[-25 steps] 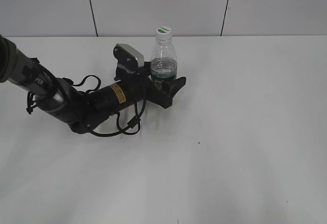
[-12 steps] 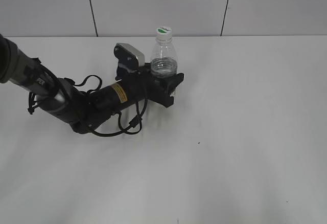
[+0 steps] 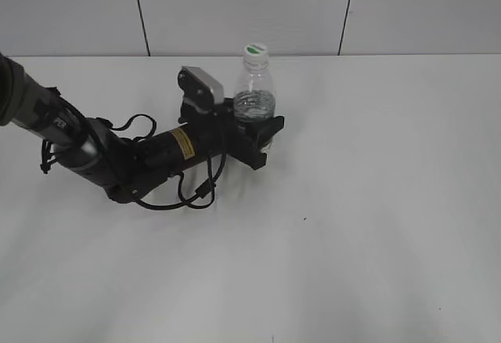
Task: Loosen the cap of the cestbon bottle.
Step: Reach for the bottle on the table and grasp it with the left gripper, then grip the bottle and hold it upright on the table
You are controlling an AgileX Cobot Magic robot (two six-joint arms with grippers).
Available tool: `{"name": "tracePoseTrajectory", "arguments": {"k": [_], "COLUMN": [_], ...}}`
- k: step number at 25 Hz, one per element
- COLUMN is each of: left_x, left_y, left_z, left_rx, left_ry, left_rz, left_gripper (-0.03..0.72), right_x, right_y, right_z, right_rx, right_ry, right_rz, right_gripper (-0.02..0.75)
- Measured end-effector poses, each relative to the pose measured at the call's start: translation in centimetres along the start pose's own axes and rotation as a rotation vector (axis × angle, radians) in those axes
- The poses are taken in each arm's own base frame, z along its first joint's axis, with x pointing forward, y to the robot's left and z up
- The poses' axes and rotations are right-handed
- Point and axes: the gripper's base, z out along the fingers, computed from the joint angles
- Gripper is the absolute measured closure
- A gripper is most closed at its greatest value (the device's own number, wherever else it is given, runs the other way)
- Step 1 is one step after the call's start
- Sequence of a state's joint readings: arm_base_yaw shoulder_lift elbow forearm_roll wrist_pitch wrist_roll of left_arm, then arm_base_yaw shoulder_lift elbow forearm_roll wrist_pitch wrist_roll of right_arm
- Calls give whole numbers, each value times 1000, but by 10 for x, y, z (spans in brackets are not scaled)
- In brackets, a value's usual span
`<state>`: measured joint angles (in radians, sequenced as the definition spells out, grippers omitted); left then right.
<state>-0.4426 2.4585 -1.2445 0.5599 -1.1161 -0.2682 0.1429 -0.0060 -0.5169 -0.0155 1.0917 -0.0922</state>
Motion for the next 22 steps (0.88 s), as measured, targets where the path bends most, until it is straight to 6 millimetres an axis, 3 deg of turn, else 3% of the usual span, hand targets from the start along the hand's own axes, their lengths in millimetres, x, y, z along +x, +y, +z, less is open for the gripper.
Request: {"name": "tracePoseTrajectory", "arguments": {"k": [6, 11, 22], "left_x": [-14, -32, -32], "left_y": [-3, -1, -29], "left_z": [-4, -18, -38], "left_rx": [121, 209, 594], "left_ry": [3, -13, 173], "left_rz": [47, 27, 97], "left_gripper": [286, 286, 286], "right_x": [0, 0, 0], "right_y": [0, 0, 0], "right_z": [0, 0, 0], "right_rx": [0, 0, 0], "right_ry": [0, 0, 0], "right_rz": [0, 0, 0], "right_gripper": [148, 148, 148]}}
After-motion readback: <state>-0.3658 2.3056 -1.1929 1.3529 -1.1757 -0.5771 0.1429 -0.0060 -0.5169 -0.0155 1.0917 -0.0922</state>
